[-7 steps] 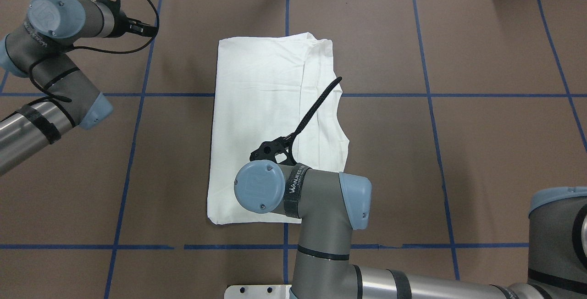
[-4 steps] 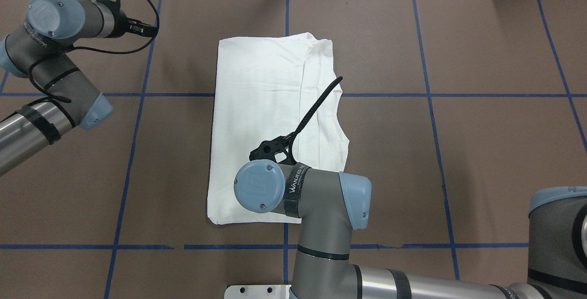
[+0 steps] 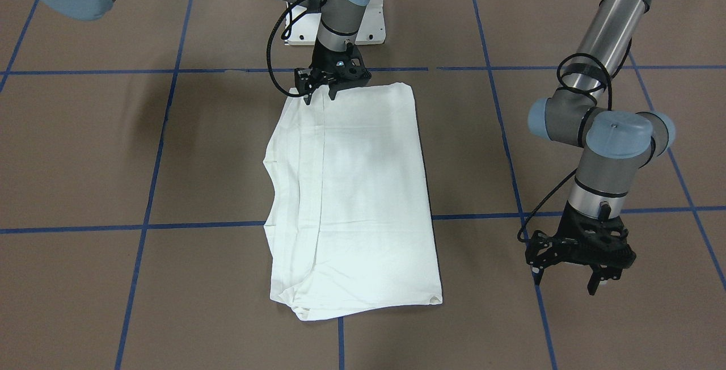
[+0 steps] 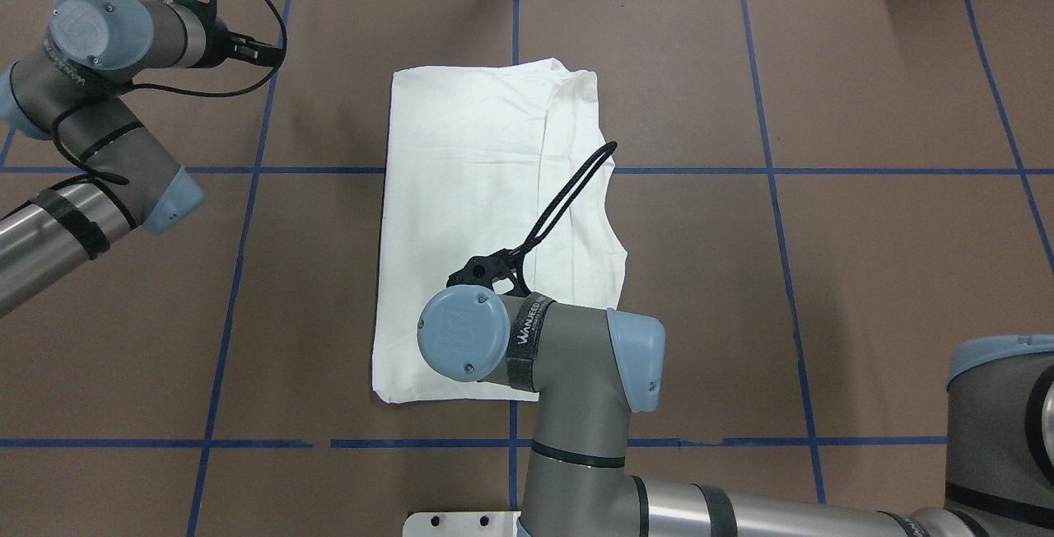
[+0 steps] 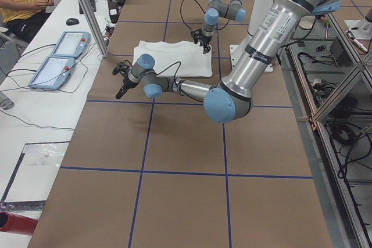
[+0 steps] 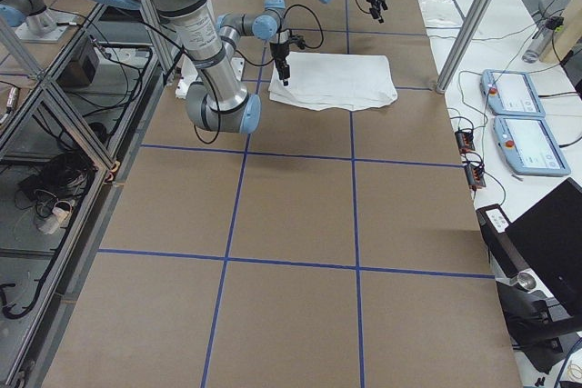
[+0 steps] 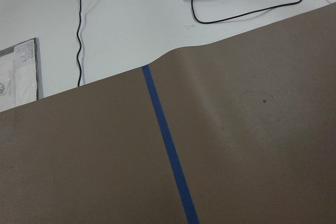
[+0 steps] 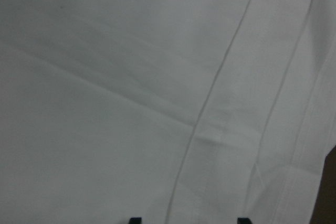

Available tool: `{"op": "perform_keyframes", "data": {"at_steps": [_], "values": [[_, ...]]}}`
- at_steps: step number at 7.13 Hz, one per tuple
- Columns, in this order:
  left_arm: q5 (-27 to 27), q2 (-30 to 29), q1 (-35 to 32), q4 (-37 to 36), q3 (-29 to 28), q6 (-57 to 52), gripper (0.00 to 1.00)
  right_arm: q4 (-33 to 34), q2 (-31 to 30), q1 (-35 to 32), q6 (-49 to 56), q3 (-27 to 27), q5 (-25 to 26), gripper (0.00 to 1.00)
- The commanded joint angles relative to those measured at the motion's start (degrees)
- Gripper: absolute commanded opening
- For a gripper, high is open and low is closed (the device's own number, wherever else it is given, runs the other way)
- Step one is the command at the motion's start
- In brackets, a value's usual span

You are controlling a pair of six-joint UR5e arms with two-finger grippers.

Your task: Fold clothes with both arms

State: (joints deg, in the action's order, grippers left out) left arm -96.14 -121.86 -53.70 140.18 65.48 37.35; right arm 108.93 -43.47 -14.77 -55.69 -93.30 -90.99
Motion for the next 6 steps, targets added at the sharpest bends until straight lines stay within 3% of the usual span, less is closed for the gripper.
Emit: {"op": "perform_keyframes", "data": {"at_steps": [1, 2, 3, 6], "values": [[0.1, 0.0, 0.0, 0.0, 0.1, 0.0, 1.0, 0.1, -0.1, 0.1, 0.0, 0.1, -0.1, 0.32], [0.1, 0.0, 0.0, 0.0, 0.0, 0.0, 1.0, 0.1, 0.0, 0.1, 0.0, 0.1, 0.0, 0.09], [0.1, 0.0, 0.0, 0.0, 0.1, 0.0, 1.0, 0.1, 0.0, 0.1, 0.0, 0.1, 0.0, 0.0], [0.1, 0.0, 0.0, 0.0, 0.1, 0.0, 1.0, 0.9, -0.1, 0.0, -0.4, -0.3, 0.1, 0.0]]}}
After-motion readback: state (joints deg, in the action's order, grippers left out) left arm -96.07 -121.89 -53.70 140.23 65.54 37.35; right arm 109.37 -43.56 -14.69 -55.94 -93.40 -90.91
